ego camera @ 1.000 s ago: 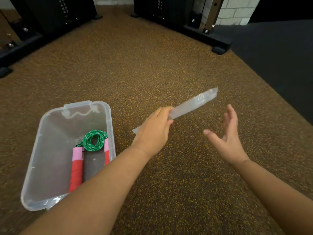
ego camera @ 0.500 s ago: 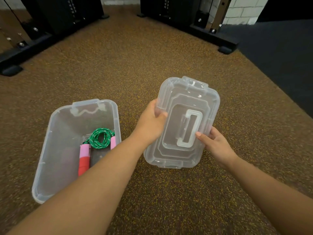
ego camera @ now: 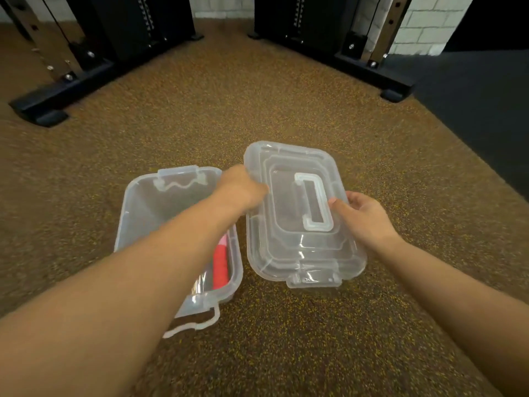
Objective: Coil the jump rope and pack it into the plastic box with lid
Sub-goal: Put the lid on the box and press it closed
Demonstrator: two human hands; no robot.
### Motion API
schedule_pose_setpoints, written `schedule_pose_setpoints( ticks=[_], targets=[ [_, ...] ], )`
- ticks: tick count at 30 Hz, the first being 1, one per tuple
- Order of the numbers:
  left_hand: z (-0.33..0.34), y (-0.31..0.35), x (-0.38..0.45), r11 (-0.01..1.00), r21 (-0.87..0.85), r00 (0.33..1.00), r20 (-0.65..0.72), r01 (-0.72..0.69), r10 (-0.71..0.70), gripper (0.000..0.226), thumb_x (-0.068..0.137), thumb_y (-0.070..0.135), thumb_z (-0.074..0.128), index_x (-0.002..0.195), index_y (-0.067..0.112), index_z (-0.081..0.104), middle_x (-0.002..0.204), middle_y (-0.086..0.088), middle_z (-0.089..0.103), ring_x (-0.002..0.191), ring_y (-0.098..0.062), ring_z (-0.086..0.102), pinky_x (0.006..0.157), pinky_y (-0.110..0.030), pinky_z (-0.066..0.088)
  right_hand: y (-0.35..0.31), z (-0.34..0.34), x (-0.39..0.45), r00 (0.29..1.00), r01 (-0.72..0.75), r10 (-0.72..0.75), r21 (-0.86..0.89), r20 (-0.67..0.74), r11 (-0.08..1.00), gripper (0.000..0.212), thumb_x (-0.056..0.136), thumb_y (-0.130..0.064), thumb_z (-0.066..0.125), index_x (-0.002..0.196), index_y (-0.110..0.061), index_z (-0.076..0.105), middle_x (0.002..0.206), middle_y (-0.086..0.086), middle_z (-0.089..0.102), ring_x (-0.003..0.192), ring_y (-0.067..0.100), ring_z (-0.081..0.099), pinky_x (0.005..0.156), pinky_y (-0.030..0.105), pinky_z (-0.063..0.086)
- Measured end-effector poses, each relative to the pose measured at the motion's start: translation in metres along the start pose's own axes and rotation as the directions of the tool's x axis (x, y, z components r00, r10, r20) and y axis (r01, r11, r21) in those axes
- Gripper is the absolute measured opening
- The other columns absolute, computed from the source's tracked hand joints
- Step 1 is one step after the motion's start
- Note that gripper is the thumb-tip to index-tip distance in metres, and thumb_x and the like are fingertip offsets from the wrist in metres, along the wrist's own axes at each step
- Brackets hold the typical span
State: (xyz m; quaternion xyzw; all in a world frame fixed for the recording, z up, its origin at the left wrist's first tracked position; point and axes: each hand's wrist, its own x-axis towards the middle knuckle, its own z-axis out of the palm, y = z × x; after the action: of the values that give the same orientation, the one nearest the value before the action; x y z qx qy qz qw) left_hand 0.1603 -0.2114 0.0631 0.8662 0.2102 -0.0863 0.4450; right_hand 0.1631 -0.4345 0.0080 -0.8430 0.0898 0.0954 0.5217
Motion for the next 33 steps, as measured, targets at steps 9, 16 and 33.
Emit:
schedule_pose_setpoints(
  ticks=[9, 16, 33],
  targets=[
    [-0.106, -0.048, -0.016, 0.996, -0.011, 0.995, -0.051, 0.087, -0.087, 0.018, 0.083, 0.005, 0.052, 0.094, -0.001, 0.065, 0.094, -0.023, 0.069, 0.074, -0.029, 0.063, 0.066, -0.036, 0.053, -0.085, 0.074, -0.017, 0.988, 0.111, -0.077, -0.271, 0.133, 0.956, 0.051, 0.078, -0.053, 0.062, 0.116, -0.019, 0.062, 0.105, 0.002, 0.070, 0.094, 0.022, 0.068, 0.085, 0.039, 0.055],
    [-0.138, -0.106, -0.035, 0.986, 0.085, 0.988, -0.065, 0.146, -0.141, 0.030, 0.087, 0.016, 0.052, 0.112, 0.003, 0.062, 0.109, -0.018, 0.064, 0.097, -0.032, 0.064, 0.081, -0.038, 0.053, -0.112, 0.133, -0.045, 0.967, 0.166, -0.036, -0.516, 0.251, 0.841, 0.059, 0.089, -0.049, 0.053, 0.130, -0.007, 0.046, 0.123, 0.012, 0.060, 0.107, 0.030, 0.060, 0.082, 0.036, 0.049],
    [-0.144, -0.151, -0.023, 0.954, -0.191, 0.971, -0.002, 0.233, -0.237, 0.012, 0.091, 0.011, 0.057, 0.100, 0.008, 0.064, 0.100, -0.013, 0.068, 0.085, -0.028, 0.067, 0.060, -0.035, 0.056, -0.104, 0.161, -0.049, 0.959, 0.166, 0.004, -0.568, 0.285, 0.806, 0.045, 0.088, -0.045, 0.057, 0.112, -0.008, 0.059, 0.103, 0.010, 0.068, 0.091, 0.029, 0.066, 0.083, 0.044, 0.056]
  ],
)
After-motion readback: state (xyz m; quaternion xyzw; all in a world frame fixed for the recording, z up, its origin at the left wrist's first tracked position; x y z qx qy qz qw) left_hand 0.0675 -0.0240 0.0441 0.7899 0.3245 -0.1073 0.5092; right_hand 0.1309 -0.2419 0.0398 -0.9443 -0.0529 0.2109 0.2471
